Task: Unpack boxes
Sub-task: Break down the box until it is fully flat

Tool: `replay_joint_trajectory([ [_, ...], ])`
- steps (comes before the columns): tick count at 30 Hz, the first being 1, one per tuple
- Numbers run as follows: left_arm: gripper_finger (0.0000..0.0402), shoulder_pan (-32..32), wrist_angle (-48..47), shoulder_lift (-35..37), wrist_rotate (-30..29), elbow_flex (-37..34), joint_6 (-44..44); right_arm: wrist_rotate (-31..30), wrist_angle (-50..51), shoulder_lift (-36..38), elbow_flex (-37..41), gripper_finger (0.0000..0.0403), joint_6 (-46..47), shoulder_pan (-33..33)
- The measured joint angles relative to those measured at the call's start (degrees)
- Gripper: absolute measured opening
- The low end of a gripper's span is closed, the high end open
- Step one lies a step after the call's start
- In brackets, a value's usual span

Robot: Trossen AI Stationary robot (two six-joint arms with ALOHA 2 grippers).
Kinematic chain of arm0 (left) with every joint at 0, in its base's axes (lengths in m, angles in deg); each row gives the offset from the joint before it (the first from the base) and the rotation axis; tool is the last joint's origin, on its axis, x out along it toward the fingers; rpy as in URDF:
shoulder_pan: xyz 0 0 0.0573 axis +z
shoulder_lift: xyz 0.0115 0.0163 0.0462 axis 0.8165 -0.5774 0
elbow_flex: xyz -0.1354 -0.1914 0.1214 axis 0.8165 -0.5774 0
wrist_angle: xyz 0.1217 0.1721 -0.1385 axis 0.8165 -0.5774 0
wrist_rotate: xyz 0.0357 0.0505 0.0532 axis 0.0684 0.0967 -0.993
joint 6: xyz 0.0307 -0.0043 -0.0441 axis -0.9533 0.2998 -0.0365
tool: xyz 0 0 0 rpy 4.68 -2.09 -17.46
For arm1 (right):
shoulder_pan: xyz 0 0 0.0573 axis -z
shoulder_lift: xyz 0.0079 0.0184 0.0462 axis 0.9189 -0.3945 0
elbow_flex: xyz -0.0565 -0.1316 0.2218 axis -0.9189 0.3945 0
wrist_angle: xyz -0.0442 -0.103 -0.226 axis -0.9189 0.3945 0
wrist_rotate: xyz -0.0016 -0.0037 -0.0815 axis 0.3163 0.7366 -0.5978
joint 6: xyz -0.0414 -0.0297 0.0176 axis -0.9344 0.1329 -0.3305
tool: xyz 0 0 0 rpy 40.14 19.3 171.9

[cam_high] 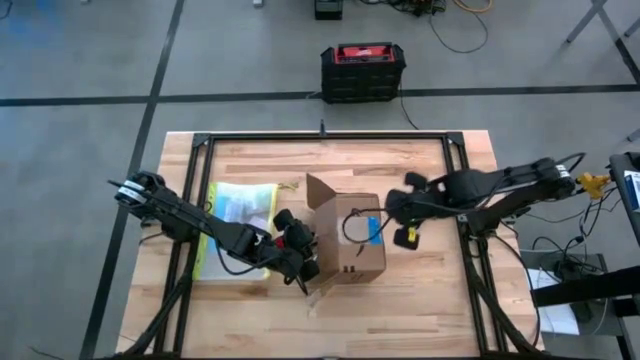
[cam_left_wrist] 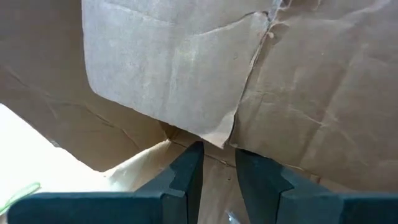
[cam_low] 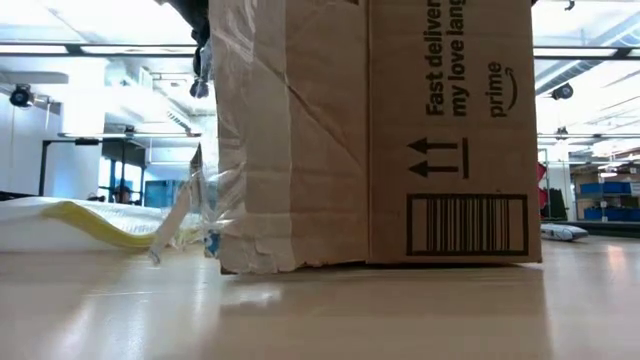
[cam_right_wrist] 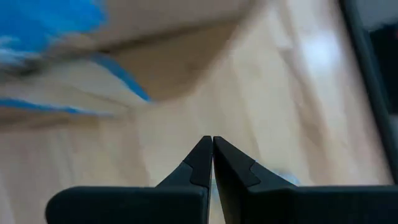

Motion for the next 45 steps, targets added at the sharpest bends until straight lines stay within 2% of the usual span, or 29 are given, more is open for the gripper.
replay_joint_trajectory([
  [3, 0.0080, 0.0, -3.1, -0.2, 0.0, 0.0, 1.7, 2.2, -5.1, -1.8, 0.9, 0.0000, -2.5, 0.0],
  [6, 0.0080, 0.0, -6.2, -0.4, 0.1, 0.0, 3.9, 2.2, -5.2, -2.9, -0.4, 0.0000, -2.8, 0.0],
  [15, 0.0080, -0.5, -6.2, -0.4, 0.0, -0.1, 3.7, 1.8, -5.3, -2.5, -1.2, 0.0000, -4.3, 0.0],
  [22, 0.0080, -1.8, -5.5, -0.4, -3.2, -4.4, 10.0, 1.7, -8.7, -3.4, 1.1, 0.0000, -5.4, -0.8],
  [33, 0.0080, -3.3, 7.1, -1.9, -2.8, -13.1, 13.1, 2.2, -14.7, -3.3, -0.1, 0.0000, -7.6, -2.9],
  [40, 0.0080, -1.4, 14.6, -9.9, 2.3, -14.2, 12.5, 2.4, -19.2, -3.4, -3.4, 0.0000, -11.3, -4.6],
  [45, 0.0080, 0.7, 22.0, -14.5, 4.9, -13.2, 7.4, 5.2, -23.7, -4.0, -4.2, 0.0000, -13.7, -4.5],
])
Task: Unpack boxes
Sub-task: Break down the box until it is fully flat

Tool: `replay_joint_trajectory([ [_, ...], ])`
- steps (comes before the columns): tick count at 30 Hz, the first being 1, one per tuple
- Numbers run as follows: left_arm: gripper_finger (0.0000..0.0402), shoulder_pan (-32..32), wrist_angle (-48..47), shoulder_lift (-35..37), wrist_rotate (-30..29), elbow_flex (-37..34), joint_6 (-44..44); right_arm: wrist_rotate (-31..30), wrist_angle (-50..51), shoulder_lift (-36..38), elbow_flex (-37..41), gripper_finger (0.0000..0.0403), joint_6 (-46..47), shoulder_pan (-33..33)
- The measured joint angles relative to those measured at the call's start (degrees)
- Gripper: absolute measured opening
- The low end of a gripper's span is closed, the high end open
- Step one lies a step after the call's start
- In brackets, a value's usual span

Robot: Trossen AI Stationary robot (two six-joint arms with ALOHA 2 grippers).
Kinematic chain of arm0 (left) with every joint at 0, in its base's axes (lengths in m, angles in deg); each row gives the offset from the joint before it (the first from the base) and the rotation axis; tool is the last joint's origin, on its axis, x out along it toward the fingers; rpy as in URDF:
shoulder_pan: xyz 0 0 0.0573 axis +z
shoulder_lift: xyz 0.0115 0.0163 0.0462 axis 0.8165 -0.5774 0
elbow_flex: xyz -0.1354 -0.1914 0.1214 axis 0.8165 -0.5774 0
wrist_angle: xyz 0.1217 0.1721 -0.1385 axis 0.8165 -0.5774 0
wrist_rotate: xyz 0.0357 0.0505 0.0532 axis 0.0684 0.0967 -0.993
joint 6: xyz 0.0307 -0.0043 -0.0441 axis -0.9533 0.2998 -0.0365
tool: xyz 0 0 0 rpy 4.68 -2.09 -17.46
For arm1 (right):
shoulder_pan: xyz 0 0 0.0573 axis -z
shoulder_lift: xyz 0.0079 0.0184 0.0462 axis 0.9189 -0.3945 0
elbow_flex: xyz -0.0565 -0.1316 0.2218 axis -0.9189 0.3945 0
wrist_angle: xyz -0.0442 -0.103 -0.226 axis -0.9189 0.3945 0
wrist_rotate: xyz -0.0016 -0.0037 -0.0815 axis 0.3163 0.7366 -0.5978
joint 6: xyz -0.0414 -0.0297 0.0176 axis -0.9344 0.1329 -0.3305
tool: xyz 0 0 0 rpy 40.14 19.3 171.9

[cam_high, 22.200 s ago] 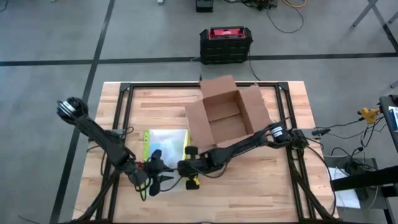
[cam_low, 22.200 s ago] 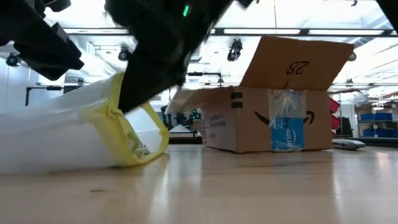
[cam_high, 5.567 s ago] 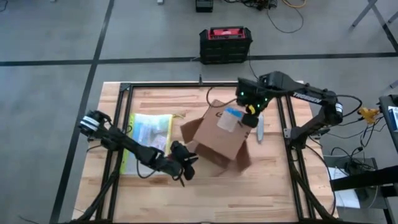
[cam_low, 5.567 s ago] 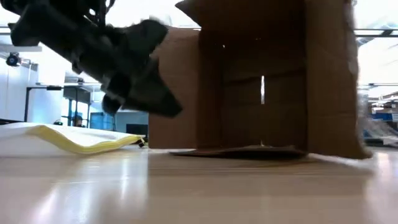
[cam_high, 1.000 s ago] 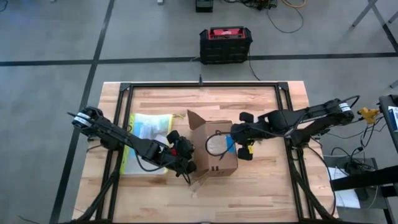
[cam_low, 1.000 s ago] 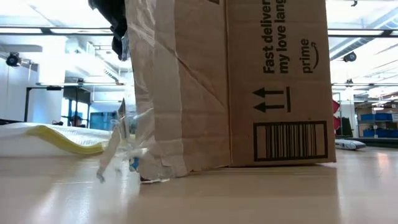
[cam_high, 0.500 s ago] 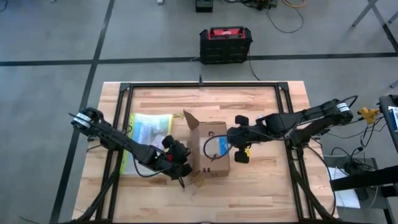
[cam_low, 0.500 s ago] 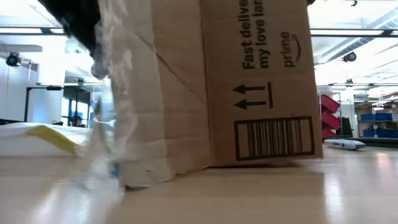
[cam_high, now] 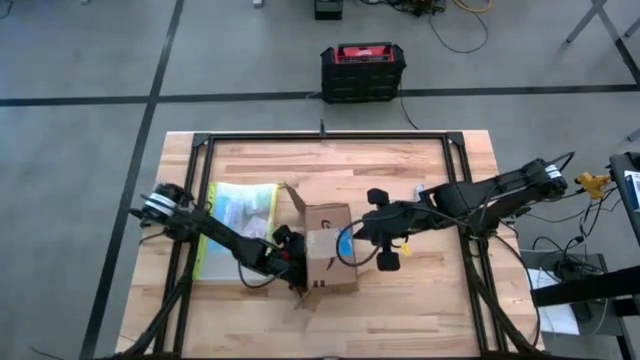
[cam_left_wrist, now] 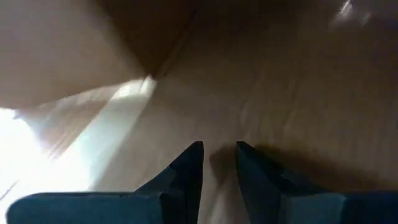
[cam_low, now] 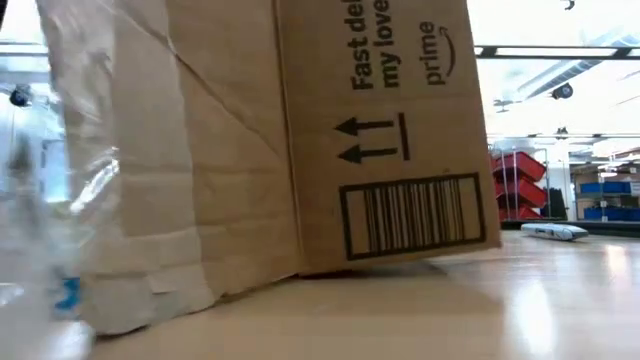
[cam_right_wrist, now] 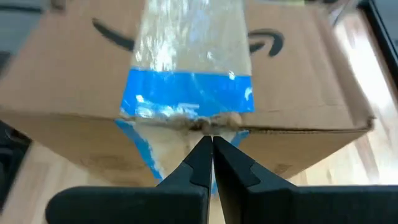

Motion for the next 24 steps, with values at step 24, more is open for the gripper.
replay_joint_trajectory([
  [24, 0.0080, 6.7, 5.5, 4.1, 4.6, 4.4, -19.8, 1.2, 3.0, -2.6, -6.4, 0.0000, -2.3, 0.6],
])
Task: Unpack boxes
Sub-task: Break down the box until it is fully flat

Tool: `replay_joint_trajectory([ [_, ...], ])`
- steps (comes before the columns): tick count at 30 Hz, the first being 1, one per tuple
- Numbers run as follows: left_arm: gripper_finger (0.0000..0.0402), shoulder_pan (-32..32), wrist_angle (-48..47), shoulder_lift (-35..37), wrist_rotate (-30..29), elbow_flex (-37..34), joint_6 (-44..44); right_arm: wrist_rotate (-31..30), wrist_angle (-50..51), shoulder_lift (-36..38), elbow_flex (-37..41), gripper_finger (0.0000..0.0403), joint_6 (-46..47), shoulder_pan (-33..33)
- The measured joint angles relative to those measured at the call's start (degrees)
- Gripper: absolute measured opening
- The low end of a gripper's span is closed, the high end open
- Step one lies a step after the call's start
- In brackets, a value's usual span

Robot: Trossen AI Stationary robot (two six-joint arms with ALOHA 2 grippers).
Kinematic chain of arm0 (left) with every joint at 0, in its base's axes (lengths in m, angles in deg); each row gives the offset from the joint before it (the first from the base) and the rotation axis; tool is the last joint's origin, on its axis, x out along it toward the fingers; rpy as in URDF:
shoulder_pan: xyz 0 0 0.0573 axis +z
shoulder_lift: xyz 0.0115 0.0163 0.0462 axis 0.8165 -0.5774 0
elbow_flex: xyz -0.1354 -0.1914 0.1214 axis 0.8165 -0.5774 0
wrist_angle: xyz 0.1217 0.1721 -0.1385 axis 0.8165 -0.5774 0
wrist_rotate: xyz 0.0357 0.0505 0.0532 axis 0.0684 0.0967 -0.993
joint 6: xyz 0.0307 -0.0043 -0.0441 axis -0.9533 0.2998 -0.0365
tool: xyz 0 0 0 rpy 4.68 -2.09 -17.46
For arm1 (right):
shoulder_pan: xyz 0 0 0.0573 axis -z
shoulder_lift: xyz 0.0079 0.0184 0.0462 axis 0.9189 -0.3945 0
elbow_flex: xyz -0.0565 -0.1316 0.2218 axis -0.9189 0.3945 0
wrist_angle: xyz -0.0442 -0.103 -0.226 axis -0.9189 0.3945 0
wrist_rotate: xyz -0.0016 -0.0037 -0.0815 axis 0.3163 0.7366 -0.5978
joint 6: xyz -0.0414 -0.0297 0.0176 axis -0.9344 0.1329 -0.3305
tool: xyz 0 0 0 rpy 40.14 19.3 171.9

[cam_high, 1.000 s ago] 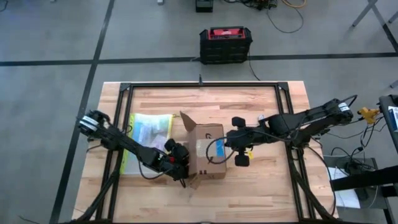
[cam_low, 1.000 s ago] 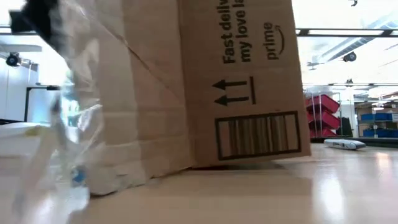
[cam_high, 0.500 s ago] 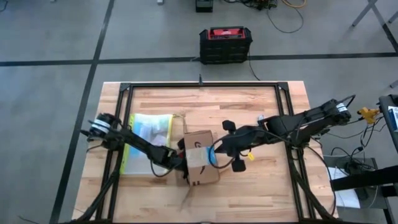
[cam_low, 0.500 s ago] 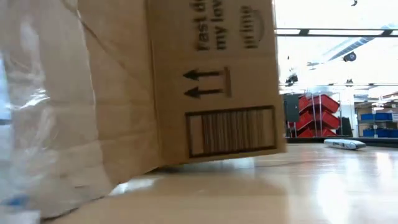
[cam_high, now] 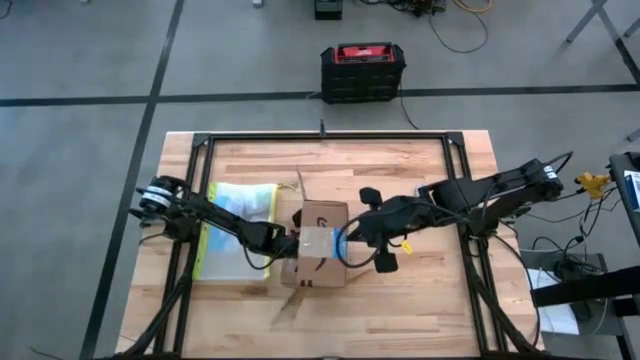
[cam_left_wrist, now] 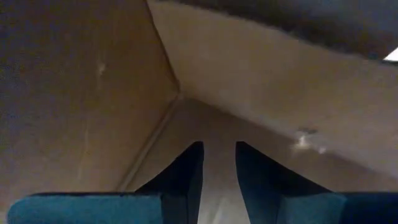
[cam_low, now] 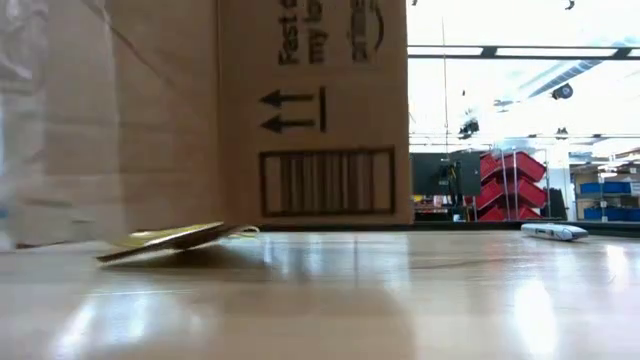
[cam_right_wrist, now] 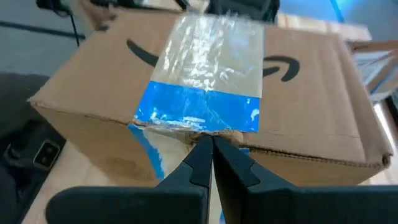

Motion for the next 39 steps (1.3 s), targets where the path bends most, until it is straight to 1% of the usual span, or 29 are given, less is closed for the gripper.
replay_joint_trajectory([
  [2, 0.0080, 0.0, 0.6, 0.0, 0.8, 0.0, -0.1, -0.1, 1.1, -0.1, 0.7, 0.0000, 0.5, 0.0],
  [4, 0.0080, 0.9, 3.8, 0.0, 1.4, 0.0, -0.1, -0.3, 1.1, -0.2, 0.8, 0.0000, 0.8, -0.2],
  [5, 0.0080, 1.5, 6.1, -0.1, 2.7, -0.1, -0.2, -0.2, 1.1, -0.2, 0.8, 0.0000, 0.8, -0.3],
  [7, 0.0080, 2.8, 10.2, -0.2, 5.2, -0.1, -1.5, -0.2, 1.2, 0.4, 0.8, 0.0000, 0.7, -0.3],
  [9, 0.0080, 3.5, 12.5, -0.2, 5.9, 0.0, -3.3, -0.3, 1.3, 1.3, 0.8, 0.0000, 0.9, -0.2],
  [15, 0.0080, 3.9, 12.7, -0.1, 6.2, 2.0, -6.3, -2.3, 6.5, 2.8, 0.8, 0.0000, 1.9, -0.1],
  [19, 0.0080, 3.6, 10.8, -0.1, 6.2, 2.2, -5.5, -3.3, 8.0, 2.8, 2.6, 0.0000, 2.8, 0.3],
  [24, 0.0080, 2.9, 5.1, 0.0, 7.3, 2.2, -0.9, -3.5, 8.1, 3.0, 6.3, 0.0000, 2.9, 0.5],
  [30, 0.0080, 1.1, 1.3, 0.4, 6.2, 2.1, 1.8, -3.3, 8.1, 3.3, 9.5, 0.0000, 3.3, 0.6],
  [36, 0.0080, -0.4, -8.3, 5.9, 7.3, 2.4, 3.7, -3.5, 8.1, 5.8, 12.0, 0.0000, 2.8, 0.6],
  [39, 0.0080, -1.8, -10.7, 10.2, 10.0, 2.5, -0.4, -4.7, 8.1, 8.6, 14.7, 0.0000, 3.4, 0.6],
])
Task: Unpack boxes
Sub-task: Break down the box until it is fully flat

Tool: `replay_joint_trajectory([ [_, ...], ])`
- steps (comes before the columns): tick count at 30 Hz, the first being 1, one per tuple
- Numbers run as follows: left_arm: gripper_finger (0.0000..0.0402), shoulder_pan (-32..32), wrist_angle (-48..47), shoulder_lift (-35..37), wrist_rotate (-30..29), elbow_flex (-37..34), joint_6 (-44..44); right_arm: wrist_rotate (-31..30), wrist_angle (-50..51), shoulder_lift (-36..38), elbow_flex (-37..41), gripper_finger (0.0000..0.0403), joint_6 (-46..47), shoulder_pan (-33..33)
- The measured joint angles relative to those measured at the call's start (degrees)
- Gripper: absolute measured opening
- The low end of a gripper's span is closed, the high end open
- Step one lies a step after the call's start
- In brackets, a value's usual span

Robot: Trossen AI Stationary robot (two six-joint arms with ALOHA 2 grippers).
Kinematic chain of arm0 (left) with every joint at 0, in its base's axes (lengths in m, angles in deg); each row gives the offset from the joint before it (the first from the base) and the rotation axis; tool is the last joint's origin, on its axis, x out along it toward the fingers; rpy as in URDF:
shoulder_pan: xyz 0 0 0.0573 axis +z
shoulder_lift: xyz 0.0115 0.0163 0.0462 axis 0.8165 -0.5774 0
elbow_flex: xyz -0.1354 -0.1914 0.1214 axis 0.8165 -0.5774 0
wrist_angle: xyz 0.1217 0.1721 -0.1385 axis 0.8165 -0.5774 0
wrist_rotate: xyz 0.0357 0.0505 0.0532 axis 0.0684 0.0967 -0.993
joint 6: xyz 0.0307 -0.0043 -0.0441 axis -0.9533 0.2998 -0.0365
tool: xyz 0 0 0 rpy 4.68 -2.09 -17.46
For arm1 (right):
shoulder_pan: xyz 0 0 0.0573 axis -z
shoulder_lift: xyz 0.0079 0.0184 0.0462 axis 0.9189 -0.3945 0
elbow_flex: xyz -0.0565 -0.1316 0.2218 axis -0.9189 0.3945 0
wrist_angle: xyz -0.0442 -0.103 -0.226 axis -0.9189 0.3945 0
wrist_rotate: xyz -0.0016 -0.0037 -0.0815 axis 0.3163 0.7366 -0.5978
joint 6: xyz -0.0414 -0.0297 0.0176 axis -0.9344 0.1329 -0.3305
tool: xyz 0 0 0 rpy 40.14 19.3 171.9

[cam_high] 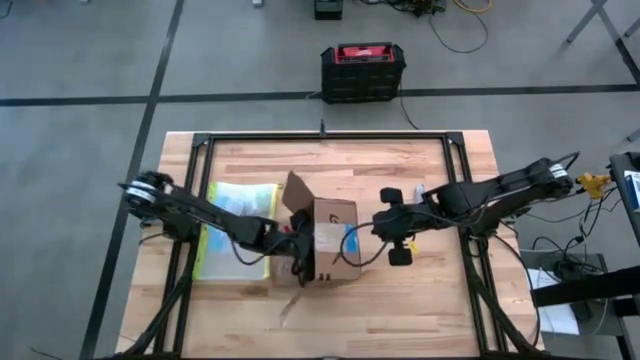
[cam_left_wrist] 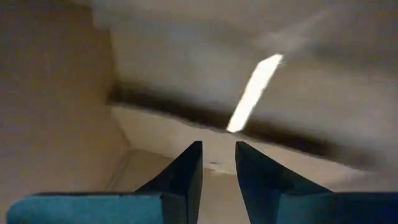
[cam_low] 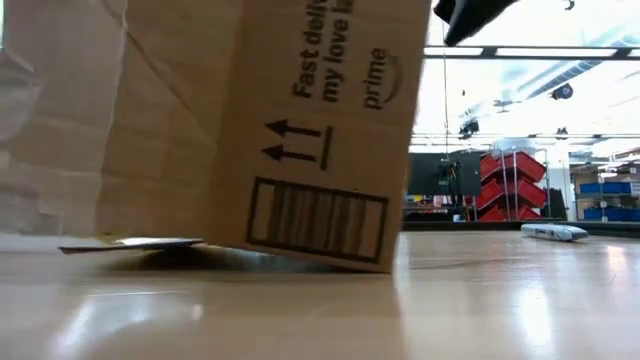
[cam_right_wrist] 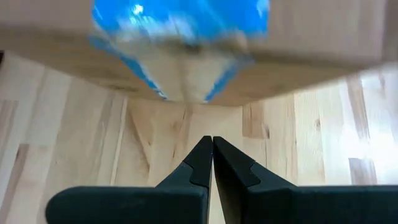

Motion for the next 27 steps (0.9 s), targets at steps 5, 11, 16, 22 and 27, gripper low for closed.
replay_joint_trajectory([
  [5, 0.0081, -2.2, -6.6, 6.0, 0.2, 0.0, -5.3, -0.1, -2.5, 7.0, 8.4, 0.0000, 3.1, 0.0],
  [11, 0.0095, -4.0, -7.3, 11.7, -0.5, 0.5, -11.4, 1.6, -13.7, 11.6, 16.0, 0.0000, 4.3, -0.2],
  [16, 0.0113, -5.2, -13.6, 11.5, -5.8, 6.0, -17.6, 2.1, -17.8, 10.9, 16.2, 0.0000, 2.4, -0.2],
  [22, 0.0123, -4.6, -22.5, 7.8, -5.7, 8.6, -14.0, 2.4, -23.9, 8.4, 16.2, 0.0000, 1.6, -0.2],
  [27, 0.0119, -4.0, -19.6, 3.3, -2.8, 7.7, -13.8, 7.7, -33.7, 5.2, 16.1, 0.0000, 0.3, -0.2],
])
